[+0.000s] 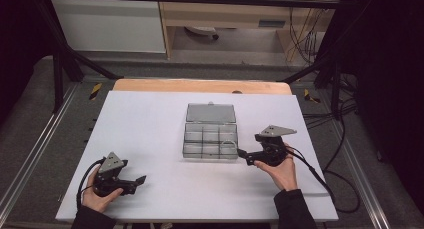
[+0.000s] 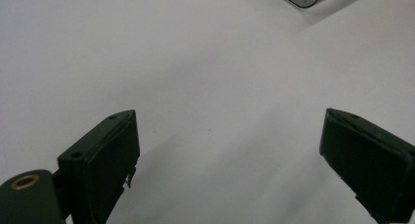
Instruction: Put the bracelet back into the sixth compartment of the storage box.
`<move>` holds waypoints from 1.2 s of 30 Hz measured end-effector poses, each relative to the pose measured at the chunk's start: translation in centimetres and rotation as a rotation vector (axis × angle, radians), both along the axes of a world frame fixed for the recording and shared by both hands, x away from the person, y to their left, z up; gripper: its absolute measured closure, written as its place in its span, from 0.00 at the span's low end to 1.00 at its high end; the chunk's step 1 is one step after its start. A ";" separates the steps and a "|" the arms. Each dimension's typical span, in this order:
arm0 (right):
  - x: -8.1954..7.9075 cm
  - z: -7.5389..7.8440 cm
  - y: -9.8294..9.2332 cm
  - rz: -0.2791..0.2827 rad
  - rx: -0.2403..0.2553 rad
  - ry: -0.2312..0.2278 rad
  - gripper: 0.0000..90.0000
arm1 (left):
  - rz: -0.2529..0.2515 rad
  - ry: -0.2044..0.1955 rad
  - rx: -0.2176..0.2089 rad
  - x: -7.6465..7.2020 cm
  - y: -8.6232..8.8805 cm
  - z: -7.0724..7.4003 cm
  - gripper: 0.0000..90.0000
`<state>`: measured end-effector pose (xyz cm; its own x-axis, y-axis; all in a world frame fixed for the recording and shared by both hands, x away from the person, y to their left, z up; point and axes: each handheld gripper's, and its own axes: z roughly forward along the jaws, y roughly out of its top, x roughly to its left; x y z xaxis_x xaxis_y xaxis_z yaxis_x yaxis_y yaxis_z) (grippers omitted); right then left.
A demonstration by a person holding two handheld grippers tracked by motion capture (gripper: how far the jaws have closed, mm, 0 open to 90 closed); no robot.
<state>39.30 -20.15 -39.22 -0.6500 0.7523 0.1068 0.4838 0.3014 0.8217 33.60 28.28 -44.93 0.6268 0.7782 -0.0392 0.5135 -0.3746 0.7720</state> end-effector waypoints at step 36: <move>-4.2 -6.3 -7.8 0.004 -0.055 0.085 0.01 | -0.026 0.024 0.029 0.0 -0.5 -0.4 0.07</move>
